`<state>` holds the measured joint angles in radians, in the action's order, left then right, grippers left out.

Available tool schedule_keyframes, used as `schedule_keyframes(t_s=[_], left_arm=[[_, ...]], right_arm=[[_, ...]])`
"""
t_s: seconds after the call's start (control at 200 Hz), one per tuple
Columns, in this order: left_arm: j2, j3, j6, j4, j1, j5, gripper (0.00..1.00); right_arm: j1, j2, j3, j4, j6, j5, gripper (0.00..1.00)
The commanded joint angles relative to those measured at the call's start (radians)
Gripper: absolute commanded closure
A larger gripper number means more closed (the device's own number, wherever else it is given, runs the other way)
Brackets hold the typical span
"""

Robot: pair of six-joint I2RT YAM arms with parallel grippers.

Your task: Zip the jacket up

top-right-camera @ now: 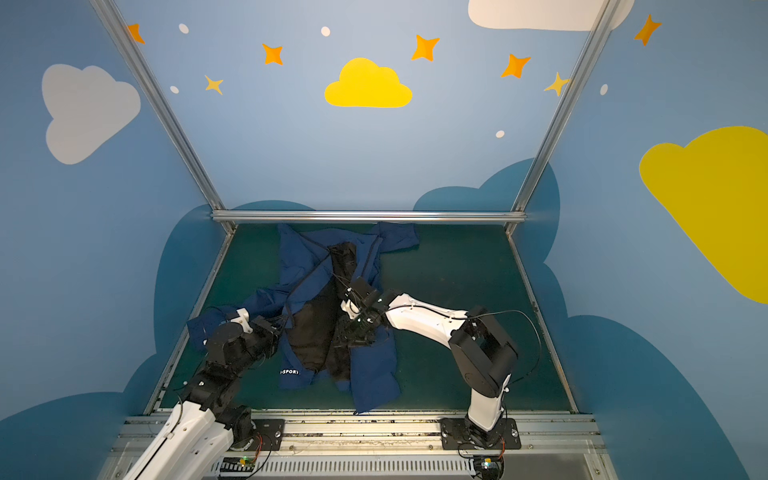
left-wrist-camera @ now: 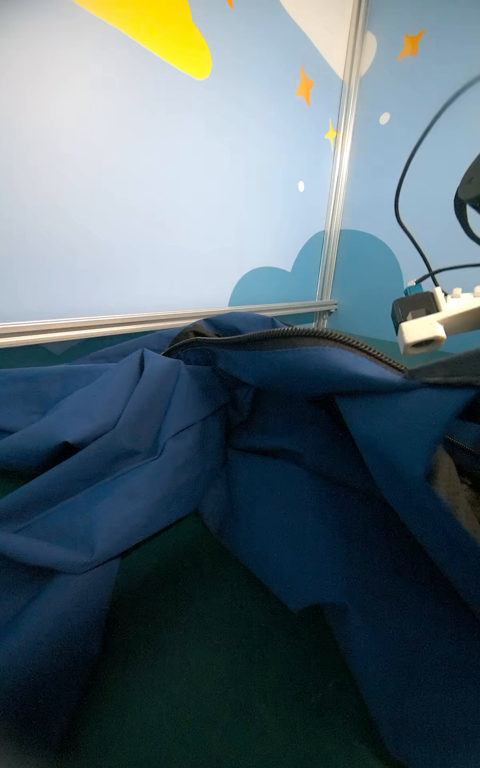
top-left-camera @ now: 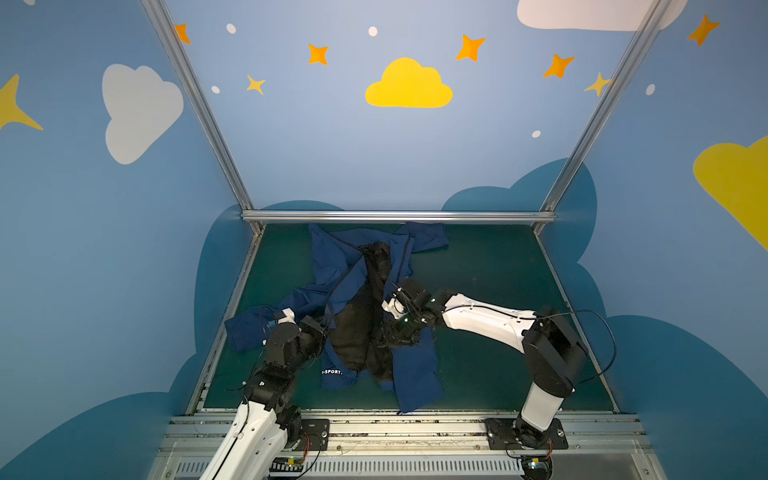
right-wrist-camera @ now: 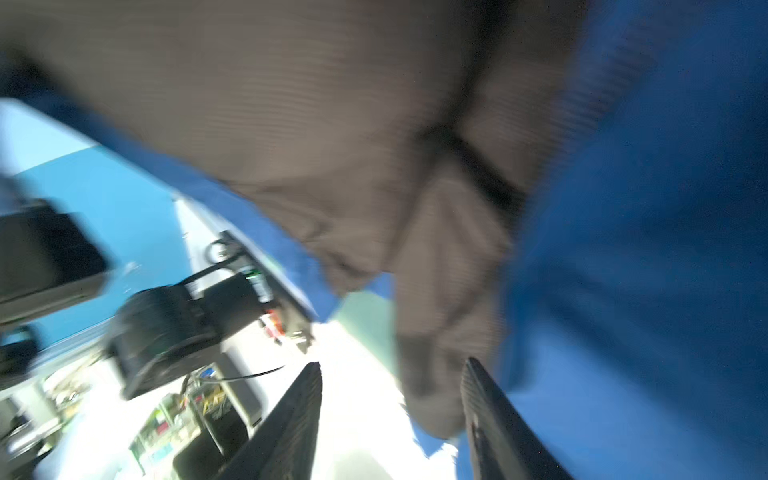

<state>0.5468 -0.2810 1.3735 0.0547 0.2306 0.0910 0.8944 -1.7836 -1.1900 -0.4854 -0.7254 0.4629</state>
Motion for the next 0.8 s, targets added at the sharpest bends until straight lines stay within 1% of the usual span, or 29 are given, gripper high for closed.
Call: schedule_keyframes(t_s=[0.0,0.115,0.225,0.3,0.381,0.396,0.506,0.581,0.636,0.691,0.746,0.796], left_arm=[[0.051,0.024,-0.021,-0.056,-0.004,0.049,0.97],[0.148,0.017,-0.039,-0.118,-0.004,0.067,0.97],[0.305,-0.005,-0.075,-0.207,-0.004,0.081,0.97],[0.439,-0.033,-0.094,-0.295,-0.004,0.110,0.97],[0.585,-0.097,-0.114,-0.346,-0.006,0.136,0.97],[0.610,-0.109,-0.114,-0.355,-0.007,0.165,0.97],[0.750,-0.194,-0.138,-0.420,-0.017,0.232,0.97],[0.780,-0.246,-0.169,-0.398,-0.024,0.256,0.97],[0.765,-0.277,-0.210,-0.342,-0.025,0.242,0.97],[0.734,-0.313,-0.271,-0.247,-0.025,0.218,0.97],[0.703,-0.350,-0.335,-0.149,-0.026,0.199,0.97],[0.673,-0.368,-0.374,-0.095,-0.030,0.195,0.97]], right_arm=[[-0.076,-0.015,0.086,0.035,0.030,-0.034,0.45],[-0.153,-0.052,0.098,0.106,0.067,-0.022,0.46],[-0.209,-0.107,0.038,0.143,0.101,-0.029,0.45],[-0.254,-0.181,-0.048,0.129,0.128,-0.015,0.46],[-0.300,-0.255,-0.146,0.097,0.176,-0.006,0.46],[-0.310,-0.268,-0.170,0.085,0.191,-0.006,0.46],[-0.364,-0.309,-0.307,-0.019,0.295,-0.047,0.46],[-0.397,-0.281,-0.344,-0.081,0.332,-0.058,0.45],[-0.411,-0.232,-0.335,-0.121,0.353,-0.073,0.45],[-0.416,-0.164,-0.301,-0.153,0.367,-0.097,0.44],[-0.416,-0.088,-0.244,-0.181,0.373,-0.133,0.46],[-0.416,-0.018,-0.190,-0.213,0.371,-0.156,0.45]])
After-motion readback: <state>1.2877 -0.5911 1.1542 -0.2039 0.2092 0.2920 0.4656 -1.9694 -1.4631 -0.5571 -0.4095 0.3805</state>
